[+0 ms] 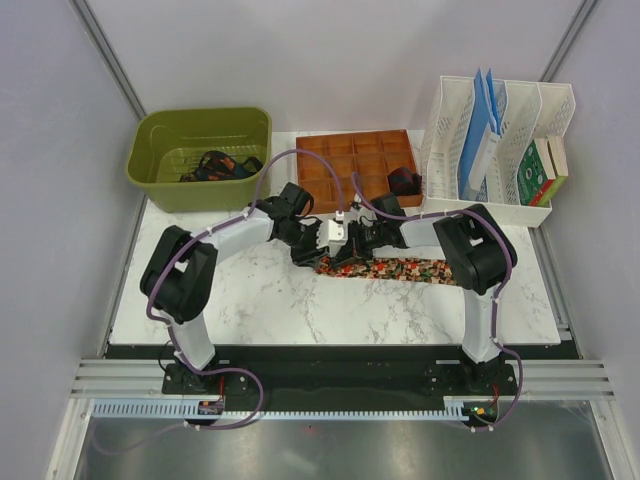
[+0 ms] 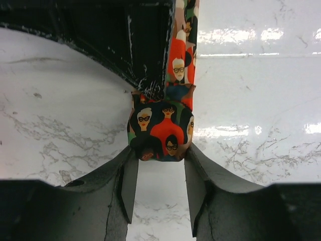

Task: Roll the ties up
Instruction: Roll the tie at the center of the board.

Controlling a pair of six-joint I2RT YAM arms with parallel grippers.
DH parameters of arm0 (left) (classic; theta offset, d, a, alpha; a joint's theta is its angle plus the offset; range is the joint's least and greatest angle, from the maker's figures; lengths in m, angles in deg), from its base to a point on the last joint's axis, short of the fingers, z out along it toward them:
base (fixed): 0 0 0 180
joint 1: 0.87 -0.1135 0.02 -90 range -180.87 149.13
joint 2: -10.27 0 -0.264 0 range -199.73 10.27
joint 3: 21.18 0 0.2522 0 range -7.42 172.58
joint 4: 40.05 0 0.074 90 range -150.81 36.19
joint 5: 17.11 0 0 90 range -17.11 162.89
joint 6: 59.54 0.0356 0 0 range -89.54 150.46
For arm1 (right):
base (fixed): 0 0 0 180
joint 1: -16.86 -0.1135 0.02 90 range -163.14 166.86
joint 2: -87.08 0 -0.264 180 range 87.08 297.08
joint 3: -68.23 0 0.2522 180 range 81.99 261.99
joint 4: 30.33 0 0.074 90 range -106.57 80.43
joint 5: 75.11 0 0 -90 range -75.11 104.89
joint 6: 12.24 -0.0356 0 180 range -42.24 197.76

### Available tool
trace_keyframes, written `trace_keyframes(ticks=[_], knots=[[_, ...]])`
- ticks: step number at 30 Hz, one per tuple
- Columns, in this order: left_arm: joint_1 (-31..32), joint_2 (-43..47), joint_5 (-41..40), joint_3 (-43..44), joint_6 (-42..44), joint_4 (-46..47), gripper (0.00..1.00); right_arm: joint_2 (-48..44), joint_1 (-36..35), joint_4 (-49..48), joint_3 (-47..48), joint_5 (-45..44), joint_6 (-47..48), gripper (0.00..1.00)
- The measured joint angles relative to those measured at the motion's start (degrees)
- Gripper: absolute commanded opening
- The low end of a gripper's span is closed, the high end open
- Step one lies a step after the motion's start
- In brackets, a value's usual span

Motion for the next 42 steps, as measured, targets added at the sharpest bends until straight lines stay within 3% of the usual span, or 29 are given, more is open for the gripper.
trace_keyframes(ticks=[21, 28, 42], knots=[[6.19, -6.34, -4.0, 6.54, -3.74, -1.18, 0.45, 0.22, 0.09, -0.37, -0.04, 0.11, -2.67, 0.0], [7.72, -6.88, -8.33, 7.02, -3.74, -1.49, 0.46, 0.22, 0.28, -0.68, -0.17, 0.39, -4.48, 0.25], [8.52, -9.18, -12.74, 8.17, -3.72, -2.95, 0.44, -1.16, 2.64, 1.75, -0.17, 1.36, -5.42, 0.43]])
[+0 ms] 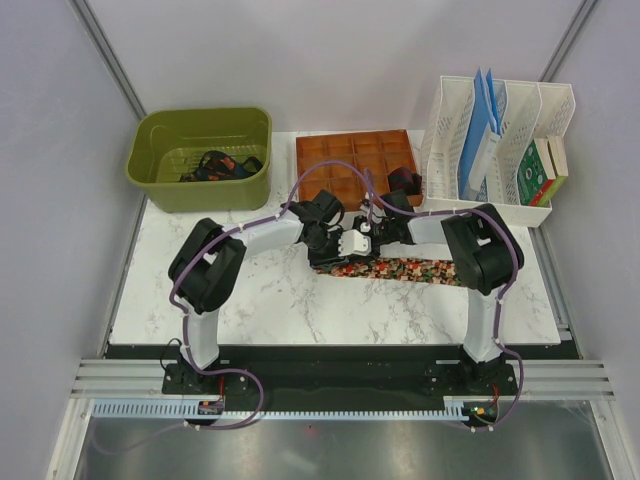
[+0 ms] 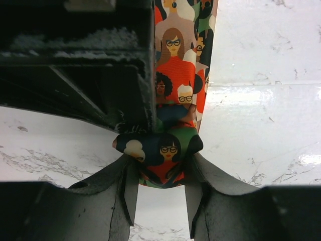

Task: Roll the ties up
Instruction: Roll the tie at the center of the board.

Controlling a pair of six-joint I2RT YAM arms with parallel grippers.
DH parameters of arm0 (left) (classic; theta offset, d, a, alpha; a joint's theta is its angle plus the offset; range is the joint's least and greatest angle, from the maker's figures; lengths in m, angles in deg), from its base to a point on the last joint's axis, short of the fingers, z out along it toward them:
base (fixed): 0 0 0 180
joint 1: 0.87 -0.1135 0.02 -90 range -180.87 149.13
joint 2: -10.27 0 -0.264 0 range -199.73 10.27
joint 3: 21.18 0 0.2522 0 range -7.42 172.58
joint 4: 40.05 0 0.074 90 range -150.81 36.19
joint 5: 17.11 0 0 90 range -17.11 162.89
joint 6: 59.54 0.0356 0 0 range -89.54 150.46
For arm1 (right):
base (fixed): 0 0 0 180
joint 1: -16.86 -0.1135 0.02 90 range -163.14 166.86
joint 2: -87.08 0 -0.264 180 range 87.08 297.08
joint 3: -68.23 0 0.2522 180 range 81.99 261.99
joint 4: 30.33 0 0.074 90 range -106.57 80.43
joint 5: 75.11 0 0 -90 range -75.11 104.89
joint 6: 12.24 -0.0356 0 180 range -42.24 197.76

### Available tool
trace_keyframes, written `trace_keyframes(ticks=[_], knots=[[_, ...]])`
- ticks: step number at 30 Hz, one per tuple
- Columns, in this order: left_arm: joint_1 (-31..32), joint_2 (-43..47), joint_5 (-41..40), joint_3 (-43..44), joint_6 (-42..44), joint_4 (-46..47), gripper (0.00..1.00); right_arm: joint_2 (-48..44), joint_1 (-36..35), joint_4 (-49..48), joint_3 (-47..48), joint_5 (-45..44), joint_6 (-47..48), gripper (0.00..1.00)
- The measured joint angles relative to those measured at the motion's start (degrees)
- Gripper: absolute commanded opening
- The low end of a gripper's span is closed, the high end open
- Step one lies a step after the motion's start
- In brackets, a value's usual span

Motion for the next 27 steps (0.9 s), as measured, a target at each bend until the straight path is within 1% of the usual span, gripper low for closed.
trace_keyframes(ticks=[1, 4, 8, 13, 17, 20, 27], knots=[[0.07, -0.07, -0.07, 0.11, 0.0, -0.04, 0.44, -0.26, 0.31, 0.46, 0.0, -0.02, 0.24, 0.46], [0.2, -0.17, -0.11, 0.22, 0.02, 0.02, 0.44, -1.33, 0.9, 2.05, 0.0, -0.13, 0.83, 0.49], [0.2, -0.26, -0.09, 0.35, 0.02, -0.09, 0.44, -2.1, 0.94, 2.54, 0.0, -0.11, 0.87, 0.5], [0.2, -0.28, -0.09, 0.37, 0.02, -0.13, 0.43, -2.47, 0.96, 2.69, -0.09, -0.11, 0.2, 0.54], [0.2, -0.28, -0.09, 0.39, 0.02, -0.15, 0.43, -4.0, 1.81, 2.69, -1.07, 0.07, -0.39, 0.56], [0.2, -0.31, -0.07, 0.44, 0.02, -0.15, 0.43, -5.64, 2.89, 0.42, -2.95, 0.79, -1.73, 0.56], [0.39, -0.61, 0.04, 0.85, 0.02, -0.09, 0.43, -7.91, 4.07, -9.01, -9.38, 2.4, -7.32, 0.56]])
